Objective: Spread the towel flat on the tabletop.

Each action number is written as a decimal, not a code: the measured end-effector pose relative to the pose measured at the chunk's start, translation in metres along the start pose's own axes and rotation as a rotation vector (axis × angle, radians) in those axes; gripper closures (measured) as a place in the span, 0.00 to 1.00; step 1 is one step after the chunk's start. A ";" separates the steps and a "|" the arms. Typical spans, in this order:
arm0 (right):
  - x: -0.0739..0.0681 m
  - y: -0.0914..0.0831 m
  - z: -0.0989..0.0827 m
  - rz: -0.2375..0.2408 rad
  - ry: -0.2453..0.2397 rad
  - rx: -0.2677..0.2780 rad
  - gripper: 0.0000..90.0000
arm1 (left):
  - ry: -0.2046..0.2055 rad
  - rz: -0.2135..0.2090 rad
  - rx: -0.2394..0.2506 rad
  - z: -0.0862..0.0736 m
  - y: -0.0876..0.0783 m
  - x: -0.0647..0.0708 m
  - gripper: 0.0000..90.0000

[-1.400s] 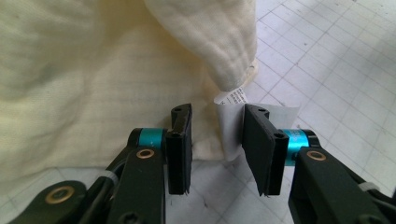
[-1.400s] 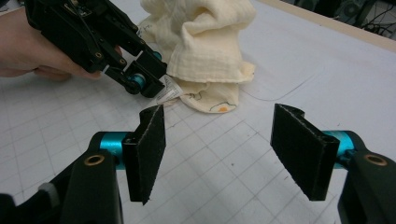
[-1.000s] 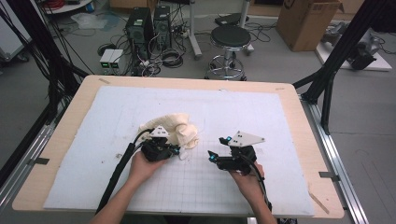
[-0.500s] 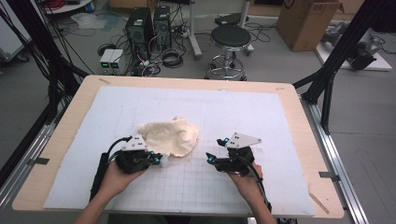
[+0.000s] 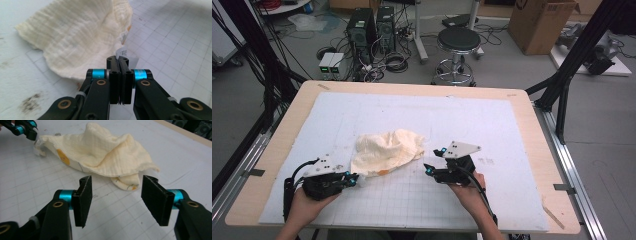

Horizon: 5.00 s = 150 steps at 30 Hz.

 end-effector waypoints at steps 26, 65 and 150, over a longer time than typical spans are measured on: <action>0.057 0.109 0.017 -0.015 0.156 -0.246 0.66 | 0.003 -0.052 -0.023 -0.014 0.004 0.001 0.97; -0.001 -0.027 -0.027 -0.054 0.036 -0.199 0.96 | 0.026 -0.069 -0.003 -0.005 0.013 0.023 0.98; -0.023 -0.027 -0.044 0.094 0.014 -0.133 0.55 | 0.132 -0.045 -0.075 -0.025 -0.008 0.047 0.99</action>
Point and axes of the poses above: each handheld gripper's, and its own axes: y roughly forward along the jaws, z roughly out of its top, x roughly to its right, the point moved 4 cm from there along y, roughly forward along the jaws, and after that the axes turned 4 degrees about y, right-handed, at the moved point
